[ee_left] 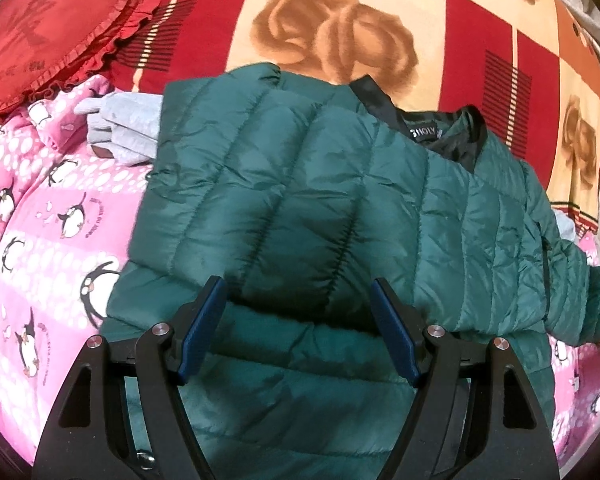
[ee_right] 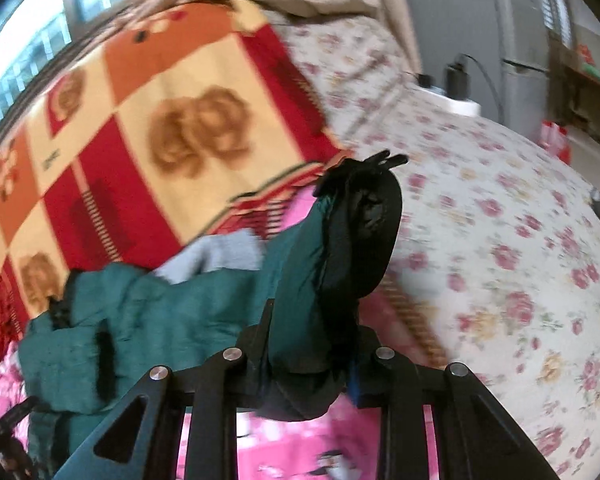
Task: Fold large clothes
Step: 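Grasp the sleeve cuff with the right gripper and fold it across the body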
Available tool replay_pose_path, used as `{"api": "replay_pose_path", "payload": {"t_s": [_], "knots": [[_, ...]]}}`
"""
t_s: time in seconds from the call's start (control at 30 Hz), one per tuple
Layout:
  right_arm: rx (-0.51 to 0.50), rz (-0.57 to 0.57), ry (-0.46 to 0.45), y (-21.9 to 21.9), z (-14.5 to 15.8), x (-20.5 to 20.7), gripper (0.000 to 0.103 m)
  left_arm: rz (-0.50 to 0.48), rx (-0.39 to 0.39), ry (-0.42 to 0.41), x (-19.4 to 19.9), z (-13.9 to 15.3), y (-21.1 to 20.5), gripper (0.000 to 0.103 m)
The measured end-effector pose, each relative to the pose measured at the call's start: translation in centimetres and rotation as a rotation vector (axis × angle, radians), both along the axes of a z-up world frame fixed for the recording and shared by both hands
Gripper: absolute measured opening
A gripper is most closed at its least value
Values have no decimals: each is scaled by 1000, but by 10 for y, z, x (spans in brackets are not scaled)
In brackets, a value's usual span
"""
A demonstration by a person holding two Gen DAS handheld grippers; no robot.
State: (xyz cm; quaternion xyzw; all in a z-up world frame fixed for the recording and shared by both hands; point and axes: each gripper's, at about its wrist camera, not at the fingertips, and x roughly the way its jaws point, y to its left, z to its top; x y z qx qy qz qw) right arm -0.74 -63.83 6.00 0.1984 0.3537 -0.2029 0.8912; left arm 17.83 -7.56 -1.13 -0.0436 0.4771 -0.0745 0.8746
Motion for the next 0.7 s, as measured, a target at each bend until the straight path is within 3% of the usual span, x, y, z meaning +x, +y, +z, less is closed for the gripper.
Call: {"api": "replay_pose_path", "payload": {"t_s": [0.27,0.7], "knots": [[18,174,-18,74,10,38,26,18,-5,-46,-8,18,24,74],[61,407,2,189,2,109,26,68,-41,-26,-3,16,60,74]]}}
